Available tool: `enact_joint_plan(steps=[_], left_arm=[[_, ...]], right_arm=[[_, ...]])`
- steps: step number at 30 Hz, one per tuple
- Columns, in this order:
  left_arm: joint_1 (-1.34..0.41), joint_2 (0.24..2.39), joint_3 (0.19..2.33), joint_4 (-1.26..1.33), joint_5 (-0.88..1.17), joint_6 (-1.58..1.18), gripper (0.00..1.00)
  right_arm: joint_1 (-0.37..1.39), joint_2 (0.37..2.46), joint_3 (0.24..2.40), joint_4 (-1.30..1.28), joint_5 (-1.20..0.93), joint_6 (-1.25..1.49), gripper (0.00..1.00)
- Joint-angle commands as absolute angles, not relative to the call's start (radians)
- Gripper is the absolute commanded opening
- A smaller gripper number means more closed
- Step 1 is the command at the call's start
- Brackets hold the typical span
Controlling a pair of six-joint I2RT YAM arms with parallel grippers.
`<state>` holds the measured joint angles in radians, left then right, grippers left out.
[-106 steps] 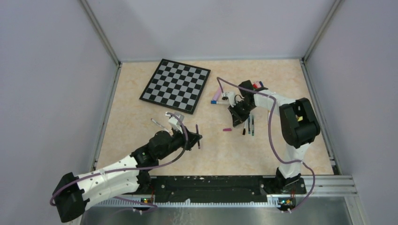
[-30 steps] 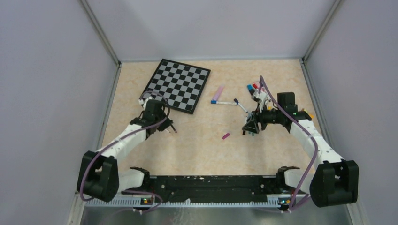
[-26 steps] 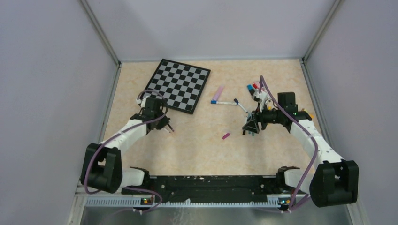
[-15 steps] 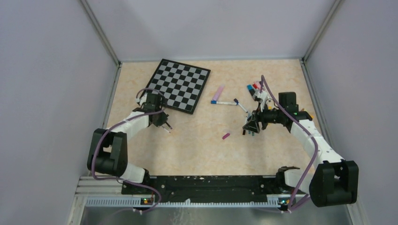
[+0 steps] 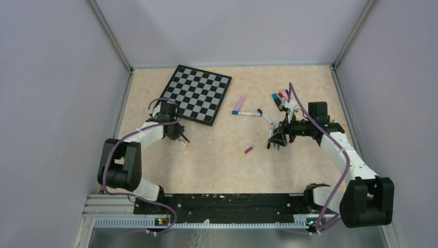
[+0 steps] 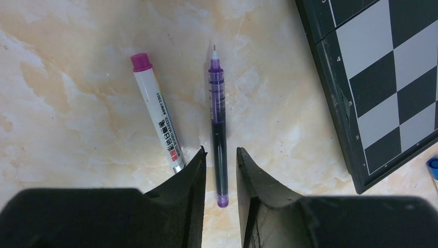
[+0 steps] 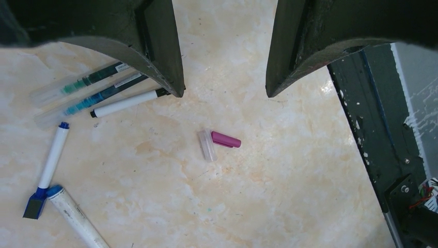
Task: Open the pen caps
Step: Place the pen at the center of the board.
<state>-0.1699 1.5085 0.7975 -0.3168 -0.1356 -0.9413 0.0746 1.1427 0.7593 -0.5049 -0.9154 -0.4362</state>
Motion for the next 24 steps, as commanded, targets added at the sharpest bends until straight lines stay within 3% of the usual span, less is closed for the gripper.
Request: enact_joint_plan(steps=[1, 6, 10, 18, 22, 24], left_arm=[[-0.163, 1.488, 0.819, -0.314, -0.143, -0.943, 0.31], [-0.163, 1.417, 0.832, -0.354, -0.143, -0.923, 0.34], [-0.163, 1.333, 0.816, -0.373, -0.123, -0.887, 0.43], [-0.163, 1.117, 0.676, -0.305, 0.044, -0.72, 0.7], [-0.163, 0.966, 0.591, -0.242, 0.122, -0.663, 0.98], [-0.163, 0.891, 0.536, -0.181, 0.178, -0.647, 0.99]], right_arm=[[0.06, 1.137, 0.758, -0.485, -0.948, -0.46, 0.58], [0.051, 1.136, 0.758, -0.493, -0.952, -0.476, 0.58], [0.039, 1.132, 0.753, -0.5, -0.962, -0.504, 0.58], [0.011, 1.071, 0.689, -0.436, -0.971, -0.512, 0.59], [0.009, 1.033, 0.657, -0.392, -0.883, -0.487, 0.6], [0.009, 1.038, 0.654, -0.357, -0.787, -0.393, 0.6]])
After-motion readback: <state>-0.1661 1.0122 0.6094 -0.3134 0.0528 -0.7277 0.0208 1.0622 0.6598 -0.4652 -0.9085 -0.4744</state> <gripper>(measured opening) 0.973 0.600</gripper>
